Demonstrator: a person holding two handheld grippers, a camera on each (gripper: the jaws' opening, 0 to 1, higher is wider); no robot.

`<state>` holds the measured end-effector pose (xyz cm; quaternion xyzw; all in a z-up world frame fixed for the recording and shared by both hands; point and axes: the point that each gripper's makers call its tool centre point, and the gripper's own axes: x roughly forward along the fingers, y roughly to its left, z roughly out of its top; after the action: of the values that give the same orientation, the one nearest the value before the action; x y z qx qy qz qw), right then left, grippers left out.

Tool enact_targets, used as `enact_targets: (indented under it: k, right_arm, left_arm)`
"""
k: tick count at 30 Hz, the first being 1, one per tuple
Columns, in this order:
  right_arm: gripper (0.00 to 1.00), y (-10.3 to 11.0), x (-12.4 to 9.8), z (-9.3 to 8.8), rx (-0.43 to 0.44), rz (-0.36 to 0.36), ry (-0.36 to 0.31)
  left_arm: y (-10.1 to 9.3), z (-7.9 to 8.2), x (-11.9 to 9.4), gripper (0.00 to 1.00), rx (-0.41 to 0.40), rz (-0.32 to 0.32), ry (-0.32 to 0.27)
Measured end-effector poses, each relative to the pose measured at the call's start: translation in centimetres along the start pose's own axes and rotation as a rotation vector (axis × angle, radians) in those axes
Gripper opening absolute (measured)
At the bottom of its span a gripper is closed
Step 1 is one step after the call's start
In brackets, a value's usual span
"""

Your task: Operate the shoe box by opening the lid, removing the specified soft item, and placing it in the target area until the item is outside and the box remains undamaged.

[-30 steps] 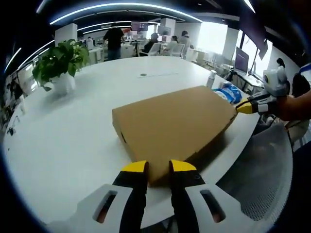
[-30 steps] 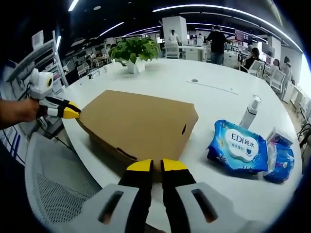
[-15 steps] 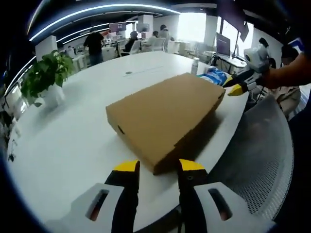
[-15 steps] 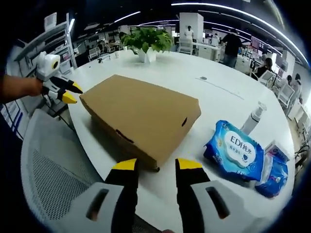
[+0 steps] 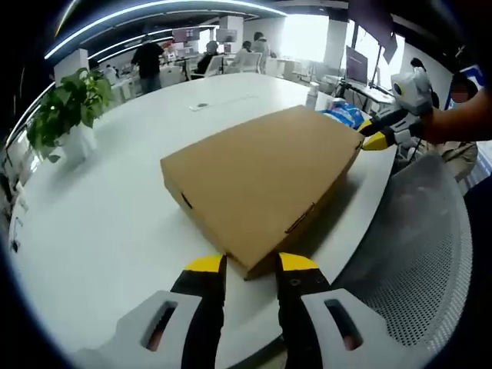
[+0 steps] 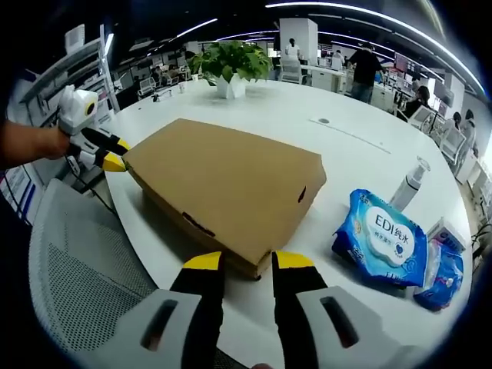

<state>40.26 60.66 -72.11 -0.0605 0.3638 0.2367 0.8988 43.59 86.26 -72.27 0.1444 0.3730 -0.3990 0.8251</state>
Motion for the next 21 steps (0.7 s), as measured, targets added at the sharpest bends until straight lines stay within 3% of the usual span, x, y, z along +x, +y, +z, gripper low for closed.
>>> enact_targets:
  k: [9, 21]
  right_arm:
    - [0.21, -1.0, 0.2, 0.0, 0.02, -0.016, -0.011]
    - [0.21, -4.3, 1.0, 1.0, 0.016, -0.042, -0.015]
  left_arm:
    - [0.4, 1.2, 0.9, 0.24, 0.014, -0.002, 0.016]
    - [1.1, 3.8, 3.4, 0.25, 0.026, -0.004, 0.024]
